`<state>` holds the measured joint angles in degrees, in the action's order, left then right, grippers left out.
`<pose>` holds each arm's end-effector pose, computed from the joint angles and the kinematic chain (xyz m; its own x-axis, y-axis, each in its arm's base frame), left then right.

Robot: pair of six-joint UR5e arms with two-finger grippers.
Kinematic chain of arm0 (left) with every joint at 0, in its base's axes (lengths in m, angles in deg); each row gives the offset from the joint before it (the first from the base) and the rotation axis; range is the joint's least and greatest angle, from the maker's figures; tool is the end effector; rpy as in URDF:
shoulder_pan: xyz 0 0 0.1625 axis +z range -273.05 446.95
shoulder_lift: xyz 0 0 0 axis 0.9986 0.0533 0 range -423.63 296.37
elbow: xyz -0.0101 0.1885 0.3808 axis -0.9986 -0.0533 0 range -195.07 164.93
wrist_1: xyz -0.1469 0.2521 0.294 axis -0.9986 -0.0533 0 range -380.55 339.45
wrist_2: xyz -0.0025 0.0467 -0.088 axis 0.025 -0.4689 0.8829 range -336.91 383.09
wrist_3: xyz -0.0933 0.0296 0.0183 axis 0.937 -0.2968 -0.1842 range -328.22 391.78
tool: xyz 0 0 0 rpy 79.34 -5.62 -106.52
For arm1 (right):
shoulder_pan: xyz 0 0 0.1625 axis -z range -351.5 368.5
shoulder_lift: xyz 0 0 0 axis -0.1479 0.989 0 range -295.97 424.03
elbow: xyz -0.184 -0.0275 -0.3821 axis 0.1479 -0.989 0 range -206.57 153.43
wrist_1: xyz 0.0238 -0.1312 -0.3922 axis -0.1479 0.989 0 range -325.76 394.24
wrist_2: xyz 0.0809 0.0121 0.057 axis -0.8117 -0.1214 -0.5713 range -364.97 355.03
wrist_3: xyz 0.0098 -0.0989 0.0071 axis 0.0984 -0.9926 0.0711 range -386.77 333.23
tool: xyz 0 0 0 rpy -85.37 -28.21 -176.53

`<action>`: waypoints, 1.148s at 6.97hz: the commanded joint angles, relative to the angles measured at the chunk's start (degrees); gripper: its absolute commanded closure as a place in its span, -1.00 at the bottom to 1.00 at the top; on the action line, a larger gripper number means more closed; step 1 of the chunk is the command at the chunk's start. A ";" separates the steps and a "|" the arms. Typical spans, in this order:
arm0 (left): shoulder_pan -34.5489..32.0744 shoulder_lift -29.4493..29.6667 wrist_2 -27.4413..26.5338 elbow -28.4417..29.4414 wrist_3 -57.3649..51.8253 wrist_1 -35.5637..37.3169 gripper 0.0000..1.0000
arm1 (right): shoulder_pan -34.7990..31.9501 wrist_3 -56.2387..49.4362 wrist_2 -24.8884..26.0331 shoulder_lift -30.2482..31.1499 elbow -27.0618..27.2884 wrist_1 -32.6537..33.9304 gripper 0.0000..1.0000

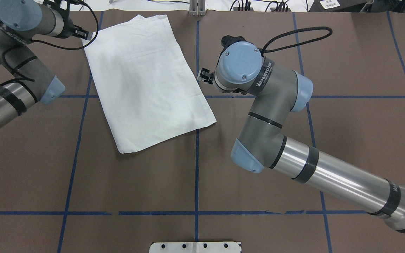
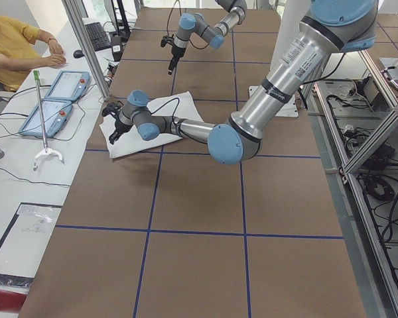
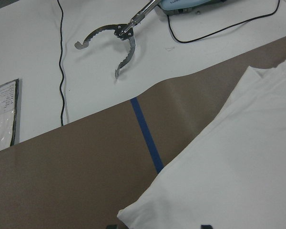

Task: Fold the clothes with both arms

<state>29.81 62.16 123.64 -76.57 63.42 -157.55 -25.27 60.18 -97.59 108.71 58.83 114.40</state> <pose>0.3241 -0.7137 0.4337 0.8006 0.3033 -0.5168 0.1211 0.7627 0.6353 -0.5433 -0.5182 0.1916 0.5553 0.3074 0.7727 -0.4972 0.8676 0.0121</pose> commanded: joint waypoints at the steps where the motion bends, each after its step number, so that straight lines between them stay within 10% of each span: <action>1: -0.08 -2.47 0.17 -3.53 0.53 -0.19 -1.00 | 3.44 13.36 2.54 -6.51 -8.89 -0.09 -0.99; 8: -0.08 -3.71 0.17 -4.60 0.53 -0.20 -1.00 | 8.72 17.64 4.21 -6.97 -13.94 -3.43 -0.93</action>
<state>29.73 58.49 123.81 -81.16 63.95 -157.75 -16.85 77.82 -93.40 101.61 44.93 110.53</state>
